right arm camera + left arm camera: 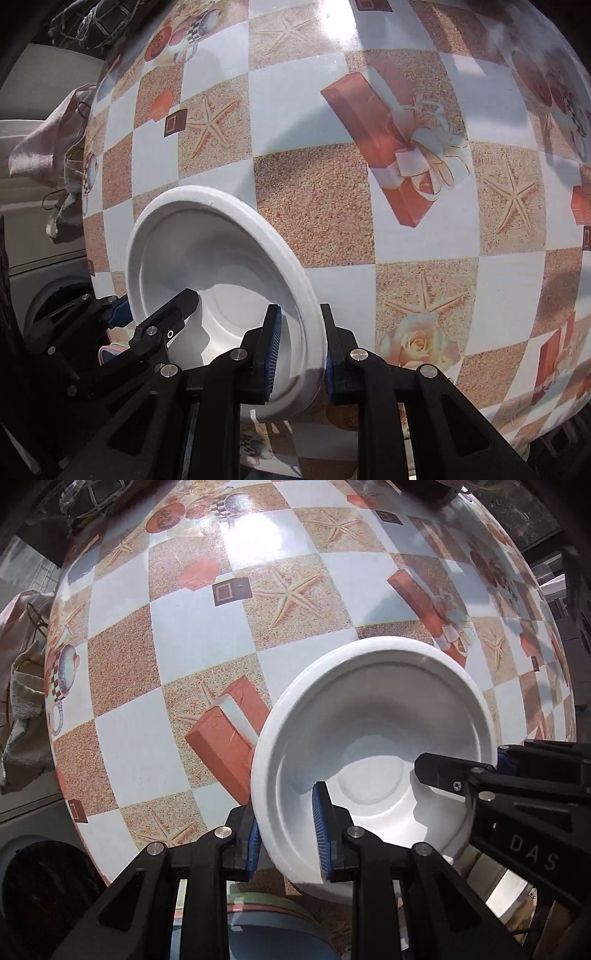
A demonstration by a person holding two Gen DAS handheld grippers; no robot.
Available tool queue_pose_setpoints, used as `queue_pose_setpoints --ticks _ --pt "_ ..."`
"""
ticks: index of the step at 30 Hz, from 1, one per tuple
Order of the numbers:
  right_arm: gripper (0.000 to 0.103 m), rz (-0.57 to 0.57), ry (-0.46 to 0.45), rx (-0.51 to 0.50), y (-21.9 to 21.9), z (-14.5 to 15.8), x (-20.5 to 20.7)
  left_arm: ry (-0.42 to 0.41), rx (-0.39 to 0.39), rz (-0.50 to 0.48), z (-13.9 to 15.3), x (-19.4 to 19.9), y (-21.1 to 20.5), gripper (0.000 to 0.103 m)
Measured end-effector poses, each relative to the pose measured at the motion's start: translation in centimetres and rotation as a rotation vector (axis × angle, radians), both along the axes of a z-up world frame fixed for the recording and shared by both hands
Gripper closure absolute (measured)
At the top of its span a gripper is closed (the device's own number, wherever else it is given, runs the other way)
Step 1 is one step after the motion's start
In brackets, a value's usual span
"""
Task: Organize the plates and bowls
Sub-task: 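Close both grippers on the white bowl rim and lift it, then lower the held bowl into the other white bowl and open both grippers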
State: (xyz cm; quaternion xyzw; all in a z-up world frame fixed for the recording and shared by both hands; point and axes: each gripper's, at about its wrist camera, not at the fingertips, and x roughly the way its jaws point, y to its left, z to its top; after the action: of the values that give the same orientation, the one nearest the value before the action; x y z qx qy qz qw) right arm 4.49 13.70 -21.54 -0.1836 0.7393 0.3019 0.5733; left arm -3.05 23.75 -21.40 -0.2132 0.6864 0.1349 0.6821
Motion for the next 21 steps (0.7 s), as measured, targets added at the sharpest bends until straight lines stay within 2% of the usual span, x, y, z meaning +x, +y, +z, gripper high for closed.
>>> queue_pose_setpoints --ticks 5,9,13,21 --pt "0.080 -0.038 0.009 0.012 -1.8 0.4 0.2 0.001 -0.050 0.028 0.2 0.4 -0.8 0.077" --pt "0.079 -0.053 0.010 0.054 -2.7 1.8 0.7 -0.002 -0.036 0.014 1.0 0.2 -1.2 0.077" --pt "0.078 -0.041 -0.014 0.086 -3.4 3.8 1.0 -0.034 -0.031 0.022 3.0 -0.1 -1.5 0.077" --pt "0.078 -0.030 -0.060 0.119 -5.9 7.3 0.8 -0.096 -0.028 0.016 6.5 -4.0 -2.9 0.077"
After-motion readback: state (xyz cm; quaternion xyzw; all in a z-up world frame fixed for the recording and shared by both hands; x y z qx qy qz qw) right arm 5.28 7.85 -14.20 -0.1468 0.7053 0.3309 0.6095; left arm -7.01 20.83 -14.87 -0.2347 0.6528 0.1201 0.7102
